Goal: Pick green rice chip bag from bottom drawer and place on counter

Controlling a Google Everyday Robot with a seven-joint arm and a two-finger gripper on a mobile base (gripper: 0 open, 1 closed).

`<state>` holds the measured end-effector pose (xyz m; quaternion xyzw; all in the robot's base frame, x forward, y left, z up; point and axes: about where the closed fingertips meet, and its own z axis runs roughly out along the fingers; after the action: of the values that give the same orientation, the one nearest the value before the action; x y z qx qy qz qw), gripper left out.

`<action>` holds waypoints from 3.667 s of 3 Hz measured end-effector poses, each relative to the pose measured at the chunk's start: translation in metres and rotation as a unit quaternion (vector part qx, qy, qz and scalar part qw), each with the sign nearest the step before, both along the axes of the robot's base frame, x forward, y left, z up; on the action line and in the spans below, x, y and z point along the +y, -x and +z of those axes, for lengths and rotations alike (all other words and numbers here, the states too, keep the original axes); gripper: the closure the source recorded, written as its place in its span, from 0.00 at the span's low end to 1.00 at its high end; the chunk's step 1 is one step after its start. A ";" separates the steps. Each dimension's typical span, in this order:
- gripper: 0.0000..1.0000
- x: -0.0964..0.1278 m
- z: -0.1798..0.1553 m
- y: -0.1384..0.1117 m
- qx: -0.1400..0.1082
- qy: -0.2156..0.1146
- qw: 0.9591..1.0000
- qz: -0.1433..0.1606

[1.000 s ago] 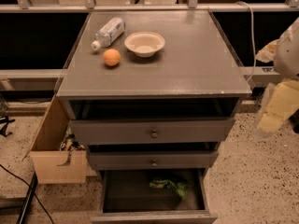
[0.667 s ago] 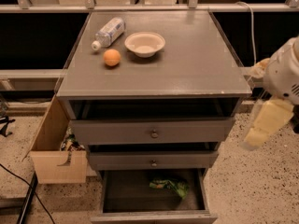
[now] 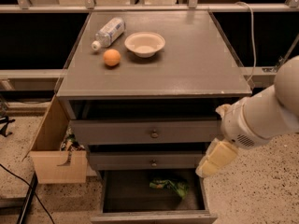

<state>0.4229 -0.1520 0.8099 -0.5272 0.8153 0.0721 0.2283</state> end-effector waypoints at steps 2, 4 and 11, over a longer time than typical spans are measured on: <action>0.00 0.043 -0.059 -0.005 0.009 -0.014 1.000 0.011; 0.00 0.027 -0.161 0.018 0.040 0.002 0.999 0.003; 0.00 0.041 -0.359 -0.014 -0.029 -0.042 0.999 0.008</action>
Offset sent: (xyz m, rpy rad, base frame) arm 0.0038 0.0390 -0.0545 0.0260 0.0273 0.0229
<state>0.4368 -0.1108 0.4512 -0.5256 0.8003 0.0925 0.2734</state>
